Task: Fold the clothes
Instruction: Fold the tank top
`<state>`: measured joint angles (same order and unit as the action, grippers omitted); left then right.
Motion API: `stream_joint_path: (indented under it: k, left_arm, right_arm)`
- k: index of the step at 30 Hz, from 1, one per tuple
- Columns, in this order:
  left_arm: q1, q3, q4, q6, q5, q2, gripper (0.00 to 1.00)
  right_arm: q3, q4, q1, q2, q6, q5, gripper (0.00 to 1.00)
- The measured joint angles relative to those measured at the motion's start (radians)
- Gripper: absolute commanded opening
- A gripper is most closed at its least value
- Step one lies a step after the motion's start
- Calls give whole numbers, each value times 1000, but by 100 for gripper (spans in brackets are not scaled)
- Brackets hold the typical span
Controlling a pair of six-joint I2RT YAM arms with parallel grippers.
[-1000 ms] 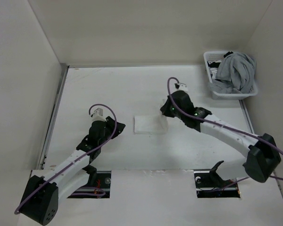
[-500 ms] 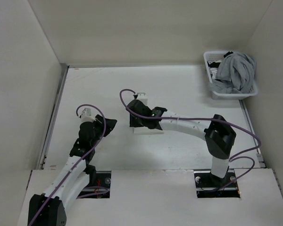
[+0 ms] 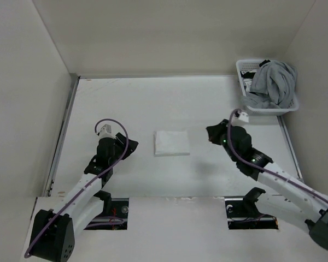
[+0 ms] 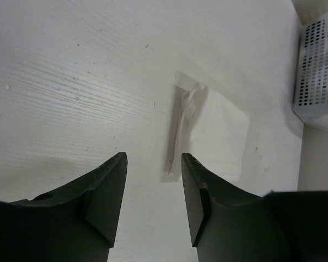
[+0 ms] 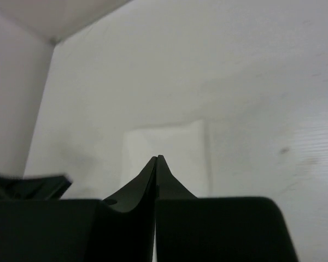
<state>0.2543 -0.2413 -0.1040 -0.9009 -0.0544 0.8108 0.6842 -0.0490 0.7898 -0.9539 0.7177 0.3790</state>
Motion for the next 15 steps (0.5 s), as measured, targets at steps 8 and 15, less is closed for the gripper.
stream_joint_path:
  k: [8, 15]
  left_arm:
    - [73, -93, 44, 71, 110, 59, 50]
    - [60, -147, 83, 129, 182, 91, 47]
  right_arm:
    - [-234, 133, -466, 72, 13, -59, 44]
    - [-304, 286, -494, 1, 19, -93, 49]
